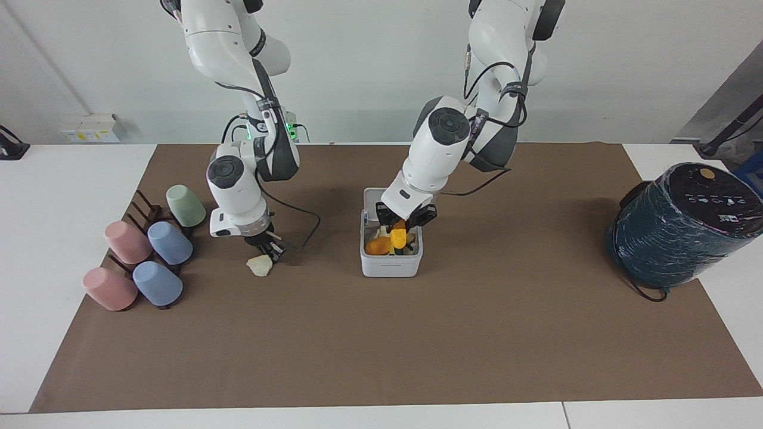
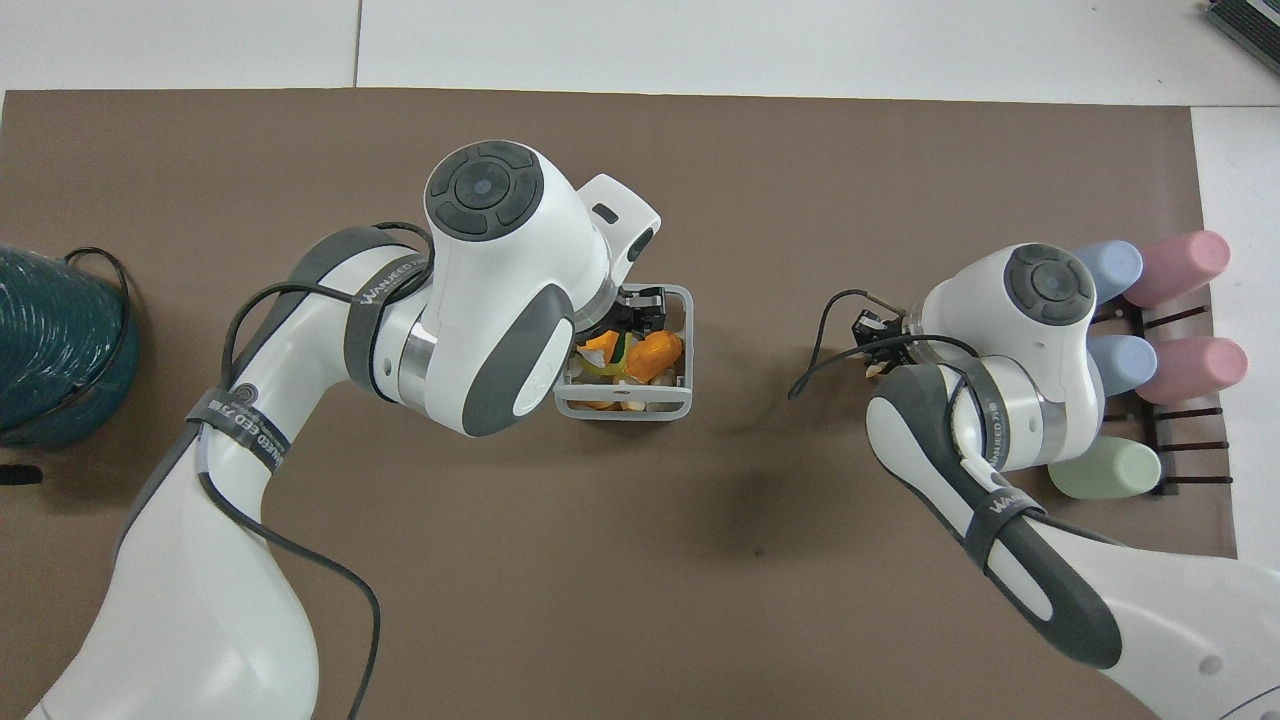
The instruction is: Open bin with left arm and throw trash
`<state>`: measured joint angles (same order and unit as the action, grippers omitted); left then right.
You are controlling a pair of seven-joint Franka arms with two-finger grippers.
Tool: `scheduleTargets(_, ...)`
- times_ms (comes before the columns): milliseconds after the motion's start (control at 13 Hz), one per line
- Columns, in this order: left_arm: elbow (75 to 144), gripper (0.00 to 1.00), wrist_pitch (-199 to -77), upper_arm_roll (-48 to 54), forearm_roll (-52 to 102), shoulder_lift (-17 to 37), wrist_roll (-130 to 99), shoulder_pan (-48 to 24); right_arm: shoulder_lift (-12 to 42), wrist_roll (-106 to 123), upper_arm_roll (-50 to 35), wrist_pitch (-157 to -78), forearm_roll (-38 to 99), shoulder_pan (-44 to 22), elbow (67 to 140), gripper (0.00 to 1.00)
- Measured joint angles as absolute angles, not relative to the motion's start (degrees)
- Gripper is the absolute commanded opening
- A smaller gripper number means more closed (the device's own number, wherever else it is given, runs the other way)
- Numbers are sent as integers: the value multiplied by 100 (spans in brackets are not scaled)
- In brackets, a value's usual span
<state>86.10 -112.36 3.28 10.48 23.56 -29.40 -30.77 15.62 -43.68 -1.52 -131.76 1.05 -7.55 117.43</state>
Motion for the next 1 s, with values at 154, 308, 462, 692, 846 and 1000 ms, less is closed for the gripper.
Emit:
scheduleTargets(154, 8569, 64, -11066, 265, 1048, 2355, -2940, -3058, 1423, -4272, -156, -12833, -11, -797, 11588, 0)
scheduleTargets(308, 8325, 61, -10631, 146, 1046, 2343, -2939, -2923, 1205, -4004, -164, -12381, -139, -807, 11333, 0)
scheduleTargets(462, 7891, 60, -9936, 104, 1035, 2313, -2801, -2455, 984, -3588, -164, -11987, -148, -807, 11042, 0)
scheduleTargets(692, 7428, 60, -8931, 96, 656, 2254, -2038, -1609, 710, -2279, -245, -11732, -140, -806, 10709, 0)
scheduleTargets(846, 7254, 60, -8493, 94, 341, 2210, -1341, -1250, 628, -1540, -454, -11628, -132, -810, 10488, 0)
scheduleTargets(1000, 7209, 60, -8279, 92, 242, 2067, -779, -885, 680, -1108, -745, -11565, 165, -817, 10122, 0)
